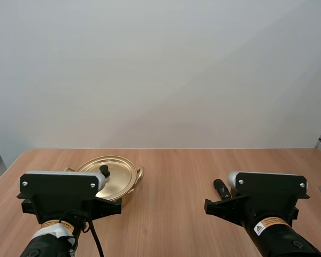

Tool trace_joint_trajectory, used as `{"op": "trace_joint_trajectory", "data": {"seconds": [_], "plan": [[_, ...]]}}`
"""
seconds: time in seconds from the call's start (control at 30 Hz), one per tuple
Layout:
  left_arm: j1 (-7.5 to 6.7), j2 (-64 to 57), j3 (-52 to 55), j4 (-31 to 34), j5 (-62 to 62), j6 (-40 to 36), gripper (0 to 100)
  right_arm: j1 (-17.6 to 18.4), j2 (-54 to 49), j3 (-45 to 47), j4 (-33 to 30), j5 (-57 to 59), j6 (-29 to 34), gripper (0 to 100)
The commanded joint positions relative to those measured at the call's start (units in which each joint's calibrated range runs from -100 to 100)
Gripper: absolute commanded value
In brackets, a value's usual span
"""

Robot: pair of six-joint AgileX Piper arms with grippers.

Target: Open the pot, put the car inside, and close it

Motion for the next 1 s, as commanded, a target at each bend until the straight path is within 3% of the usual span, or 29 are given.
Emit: {"op": "trace_joint_trajectory", "data": {"seconds": [0.0, 0.97], "plan": [[0.02, 0.0, 0.0, 0.0, 0.0, 0.0, 0, 0.0, 0.0, 0.0, 0.0, -0.1, 0.0, 0], [0.02, 0.0, 0.0, 0.0, 0.0, 0.0, 0, 0.0, 0.0, 0.0, 0.0, -0.1, 0.0, 0]]}}
